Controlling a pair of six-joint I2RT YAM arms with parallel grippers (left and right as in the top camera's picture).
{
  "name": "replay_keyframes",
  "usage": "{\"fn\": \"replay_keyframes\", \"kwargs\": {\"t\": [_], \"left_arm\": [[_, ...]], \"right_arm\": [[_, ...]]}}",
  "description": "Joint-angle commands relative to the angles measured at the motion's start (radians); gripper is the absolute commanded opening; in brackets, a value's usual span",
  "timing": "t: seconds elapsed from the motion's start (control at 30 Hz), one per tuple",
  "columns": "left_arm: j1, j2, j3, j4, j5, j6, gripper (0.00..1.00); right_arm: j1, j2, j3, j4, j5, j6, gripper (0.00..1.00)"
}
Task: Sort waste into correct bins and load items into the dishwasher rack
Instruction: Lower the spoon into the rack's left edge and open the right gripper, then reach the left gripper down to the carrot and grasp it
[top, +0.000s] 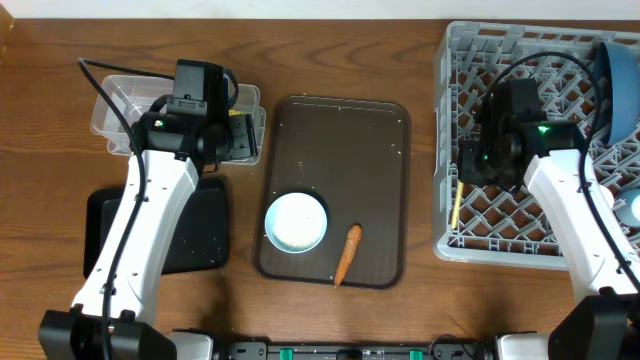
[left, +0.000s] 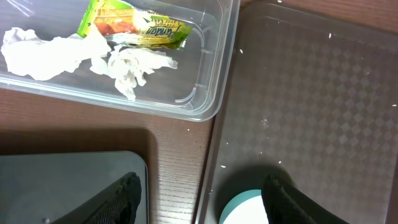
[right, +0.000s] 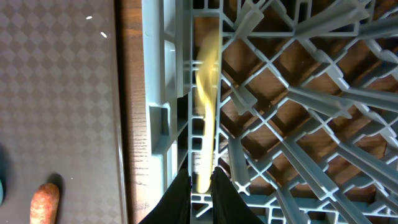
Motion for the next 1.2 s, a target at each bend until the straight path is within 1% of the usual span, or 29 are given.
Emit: {"fn": "replay_keyframes", "kwargs": {"t": [0.0, 0.03, 0.17, 0.27, 0.37, 0.43, 0.5, 0.6, 0.7, 1.17], "left_arm": [[-0.001, 0.003, 0.007, 0.0, -0.012, -0.01, 0.65], [-0.001, 0.003, 0.007, 0.0, -0.012, -0.01, 0.65], [-0.002, 0.003, 0.007, 0.0, -0.011, -0.009, 0.65], [-0.002, 0.003, 0.007, -0.001, -0.01, -0.009, 0.65], [-0.006, 0.003, 0.007, -0.004, 0.032, -0.009, 0.65], [-0.019, 0.003, 0.007, -0.004, 0.062, 0.0, 0.65], [-0.046, 0.003, 0.006, -0.004, 0.068, 0.016, 0.65], [-0.104, 0.004, 0.0, -0.005, 0.068, 0.041, 0.65], [-0.177, 0.01, -0.01, -0.008, 0.068, 0.041, 0.65], [-0.536, 0.183, -0.024, -0.166, 0.078, 0.04, 0.65]], "right_arm": [[-0.002, -0.002, -0.015, 0.002, -0.004, -0.011, 0.12], [-0.002, -0.002, -0.015, 0.003, -0.004, -0.011, 0.13], [-0.002, -0.002, -0.015, 0.018, -0.004, -0.01, 0.25], [-0.001, -0.003, -0.014, 0.05, -0.006, -0.011, 0.29], [-0.003, -0.003, -0.014, 0.087, -0.007, -0.011, 0.47], [-0.003, -0.003, -0.014, 0.109, -0.007, -0.011, 0.55], [-0.007, -0.003, -0.014, 0.133, -0.006, -0.012, 0.66], [-0.021, -0.003, -0.014, 0.164, -0.007, -0.014, 0.78], [-0.04, -0.003, -0.014, 0.188, -0.007, -0.014, 0.85], [-0.05, -0.003, -0.014, 0.184, -0.008, -0.01, 0.86]]}}
